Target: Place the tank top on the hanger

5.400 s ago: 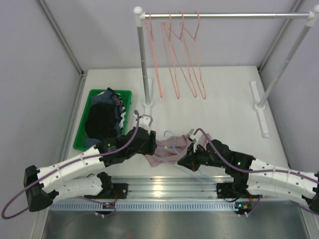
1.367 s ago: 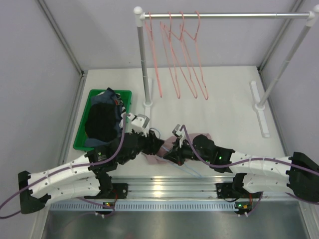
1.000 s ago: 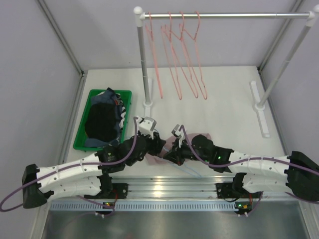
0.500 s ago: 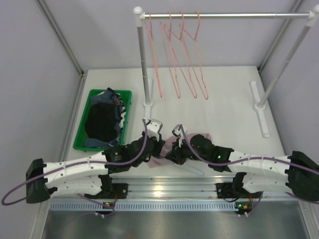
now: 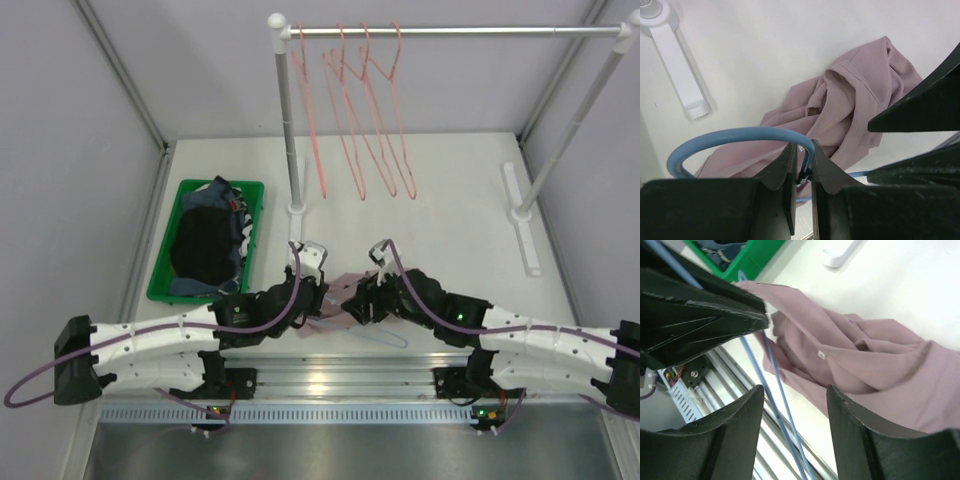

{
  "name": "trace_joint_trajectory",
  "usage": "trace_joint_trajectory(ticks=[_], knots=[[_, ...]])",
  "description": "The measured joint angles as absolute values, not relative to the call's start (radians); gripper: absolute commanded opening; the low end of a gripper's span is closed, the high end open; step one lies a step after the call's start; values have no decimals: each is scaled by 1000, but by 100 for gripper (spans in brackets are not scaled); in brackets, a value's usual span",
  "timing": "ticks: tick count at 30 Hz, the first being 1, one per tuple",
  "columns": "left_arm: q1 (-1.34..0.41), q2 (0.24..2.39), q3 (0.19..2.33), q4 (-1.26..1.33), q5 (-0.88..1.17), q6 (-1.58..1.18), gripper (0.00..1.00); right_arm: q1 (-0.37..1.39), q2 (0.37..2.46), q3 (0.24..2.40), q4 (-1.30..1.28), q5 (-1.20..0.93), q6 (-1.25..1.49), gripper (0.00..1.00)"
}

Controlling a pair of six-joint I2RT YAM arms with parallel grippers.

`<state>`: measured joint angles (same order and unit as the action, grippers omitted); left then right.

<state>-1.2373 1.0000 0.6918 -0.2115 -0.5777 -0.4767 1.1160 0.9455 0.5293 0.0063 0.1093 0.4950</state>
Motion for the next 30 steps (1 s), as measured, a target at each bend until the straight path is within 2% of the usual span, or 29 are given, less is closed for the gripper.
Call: trace_joint_trajectory(ticks=[3,7,10,22,30], knots=[[-1240,1000,692,-212,-579,-477,0,1116,911,554,-90,196,545,54],[-1246,1004,692,-212,-583,-477,0,1104,934,632,-248,344,622,44],[-1251,1009,692,-215,-586,-477,0,1068,989,682,-310,395,659,41],[-1261,1027,699,-229,-592,-477,0,959,1233,712,-379,421,692,42],[-1265,1037,706,-233,-592,-476,0,959,1263,762,-381,453,688,50]])
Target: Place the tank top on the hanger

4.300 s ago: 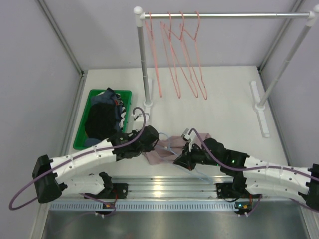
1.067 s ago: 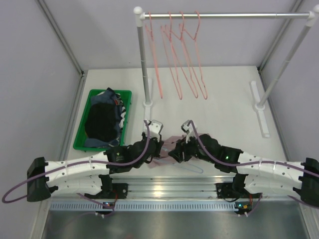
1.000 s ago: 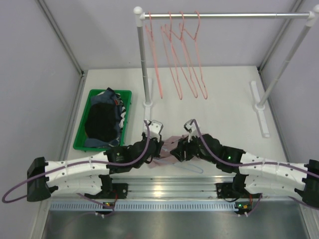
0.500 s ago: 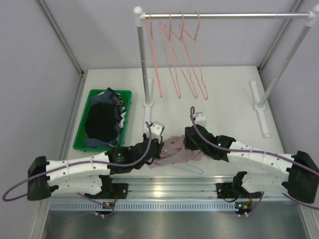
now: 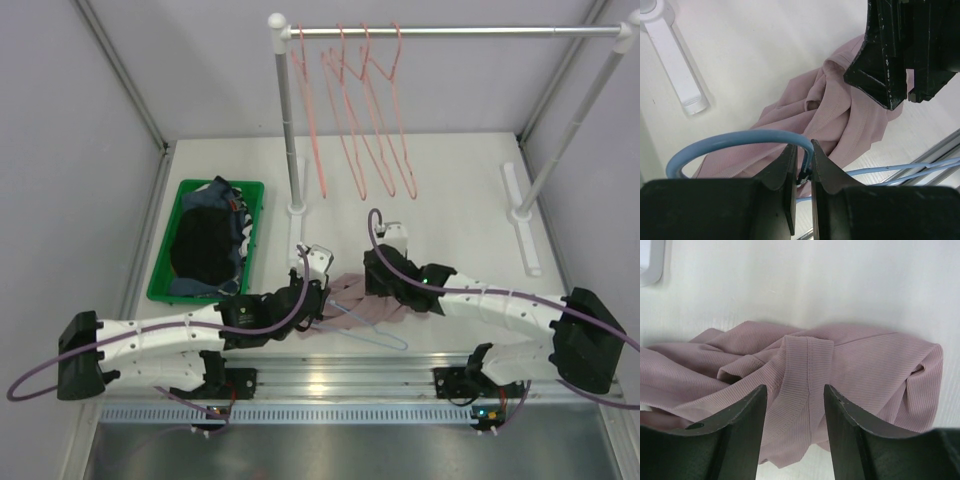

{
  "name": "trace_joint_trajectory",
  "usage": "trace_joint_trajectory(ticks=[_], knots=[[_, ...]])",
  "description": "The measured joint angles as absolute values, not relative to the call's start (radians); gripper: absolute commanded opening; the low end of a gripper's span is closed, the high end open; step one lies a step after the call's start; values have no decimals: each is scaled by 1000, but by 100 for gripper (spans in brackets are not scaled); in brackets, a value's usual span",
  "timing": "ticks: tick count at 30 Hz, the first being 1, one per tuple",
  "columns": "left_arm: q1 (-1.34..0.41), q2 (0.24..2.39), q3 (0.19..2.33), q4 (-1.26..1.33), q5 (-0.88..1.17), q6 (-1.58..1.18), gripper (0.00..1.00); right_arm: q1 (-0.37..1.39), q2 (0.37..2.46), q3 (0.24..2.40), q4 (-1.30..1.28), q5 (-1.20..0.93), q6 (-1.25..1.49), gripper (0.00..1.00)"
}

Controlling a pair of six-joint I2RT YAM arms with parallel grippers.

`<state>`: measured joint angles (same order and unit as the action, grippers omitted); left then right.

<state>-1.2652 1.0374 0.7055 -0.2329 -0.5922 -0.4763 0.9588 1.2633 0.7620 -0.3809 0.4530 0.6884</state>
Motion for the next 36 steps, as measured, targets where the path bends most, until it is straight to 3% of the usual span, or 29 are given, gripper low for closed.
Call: trace_joint_trajectory(ticks=[6,9,10,13,19,36], knots=[[-1265,1041,707,-236,-593,-476,0,959,1306,778,-380,467,681,41],[-1265,1043,709,-237,-592,-476,0,959,1333,780,-380,471,681,32],[-1265,1044,712,-238,-593,-476,0,959,1337,780,-381,474,680,24],[-1266,1046,717,-240,-593,-476,0,959,1340,780,-382,480,680,12],[-1266,1045,718,-240,-595,-477,0,959,1278,756,-390,490,694,0],[-1267,971,718,-239,-714,-546,0,966,931,544,-501,501,797,0]])
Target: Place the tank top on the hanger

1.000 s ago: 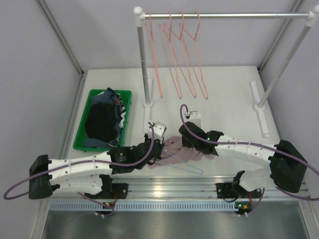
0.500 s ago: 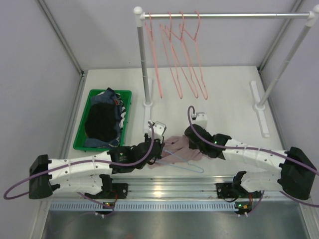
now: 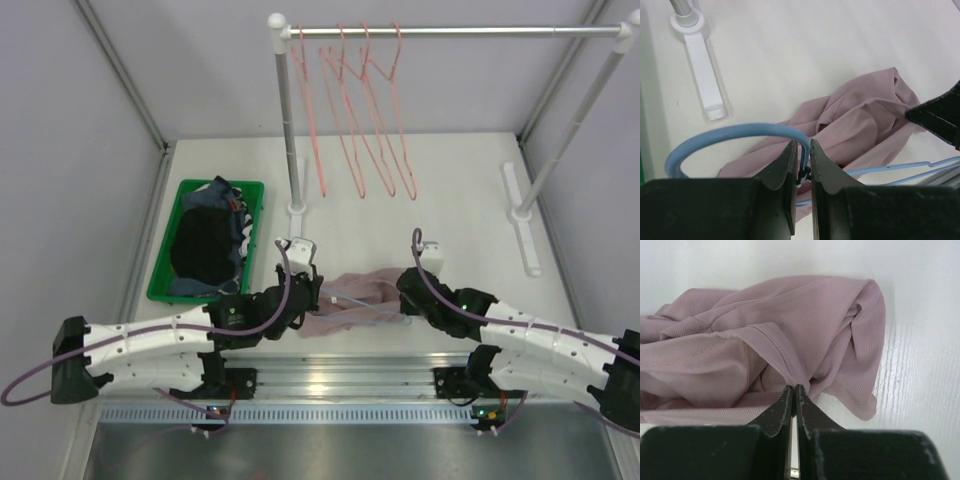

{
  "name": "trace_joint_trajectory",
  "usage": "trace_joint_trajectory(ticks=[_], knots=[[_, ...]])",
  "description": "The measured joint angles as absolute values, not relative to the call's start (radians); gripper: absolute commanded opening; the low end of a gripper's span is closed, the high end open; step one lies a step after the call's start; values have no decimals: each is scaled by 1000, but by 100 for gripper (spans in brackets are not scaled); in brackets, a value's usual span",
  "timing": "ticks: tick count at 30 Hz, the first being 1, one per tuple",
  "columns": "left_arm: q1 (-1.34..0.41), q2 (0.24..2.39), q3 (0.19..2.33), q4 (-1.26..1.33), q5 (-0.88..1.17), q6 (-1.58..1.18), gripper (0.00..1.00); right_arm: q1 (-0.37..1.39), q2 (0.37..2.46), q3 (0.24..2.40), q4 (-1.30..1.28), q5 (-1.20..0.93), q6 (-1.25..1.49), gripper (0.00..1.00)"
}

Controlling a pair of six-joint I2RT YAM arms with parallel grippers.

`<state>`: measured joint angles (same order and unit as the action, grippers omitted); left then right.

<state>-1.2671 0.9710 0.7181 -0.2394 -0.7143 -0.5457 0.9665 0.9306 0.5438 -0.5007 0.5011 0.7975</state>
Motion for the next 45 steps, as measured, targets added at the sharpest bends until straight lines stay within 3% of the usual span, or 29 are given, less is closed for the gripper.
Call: trace_joint_trajectory(ticks=[17,30,45], knots=[[-1268,1011,730,-337,-937,-689,0,985,863,517,-546,504,848,0],[-1268,1082,746,-360,-955,-705,0,1013,834,589,-631,533,858,0],[-1268,1187,840,-302,-906,-651,0,1185,940,780,-702,616,883,0]])
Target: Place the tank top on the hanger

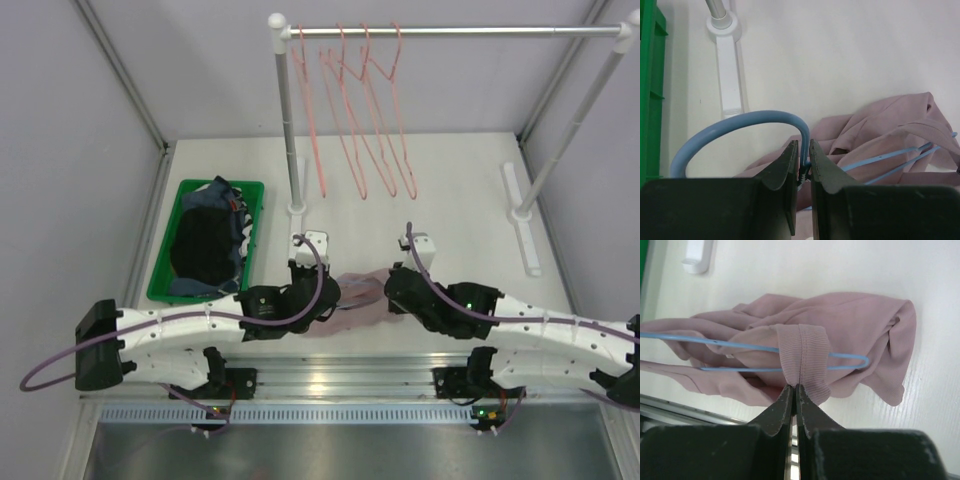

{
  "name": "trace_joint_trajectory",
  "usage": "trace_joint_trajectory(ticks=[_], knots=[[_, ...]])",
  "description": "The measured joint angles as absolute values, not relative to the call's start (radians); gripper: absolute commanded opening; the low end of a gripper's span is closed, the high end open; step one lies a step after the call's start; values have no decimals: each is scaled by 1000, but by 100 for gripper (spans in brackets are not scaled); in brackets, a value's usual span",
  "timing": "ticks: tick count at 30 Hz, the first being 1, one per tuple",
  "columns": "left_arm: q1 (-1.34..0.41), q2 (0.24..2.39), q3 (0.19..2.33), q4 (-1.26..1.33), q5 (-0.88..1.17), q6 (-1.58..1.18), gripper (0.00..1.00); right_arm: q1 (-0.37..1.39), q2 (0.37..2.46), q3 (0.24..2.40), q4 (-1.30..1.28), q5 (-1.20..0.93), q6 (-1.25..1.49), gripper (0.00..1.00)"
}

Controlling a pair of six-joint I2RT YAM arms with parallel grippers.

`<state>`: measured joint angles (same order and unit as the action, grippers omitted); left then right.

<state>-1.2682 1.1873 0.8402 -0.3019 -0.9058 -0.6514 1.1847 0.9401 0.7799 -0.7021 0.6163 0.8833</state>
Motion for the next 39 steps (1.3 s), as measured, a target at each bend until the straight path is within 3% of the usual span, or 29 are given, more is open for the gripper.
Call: trace_joint_trajectory(ticks=[5,12,23,31,39], knots=[[-1271,1187,849,-288,-879,-644,0,1203,983,867,-713,646,875,1],[-1278,1187,880,-284,-848,-611,0,1205,1028,908,-725,660,841,9],[-1280,1180,897,-283,-815,-581,0,1215,1035,985,-716,668,760,46],[-1280,1147,895,-283,-781,-566,0,1216,896,900,-588,595,608,51],[-1280,997,861,-224,-630,-466,0,1216,693,826,-468,377,408,52]])
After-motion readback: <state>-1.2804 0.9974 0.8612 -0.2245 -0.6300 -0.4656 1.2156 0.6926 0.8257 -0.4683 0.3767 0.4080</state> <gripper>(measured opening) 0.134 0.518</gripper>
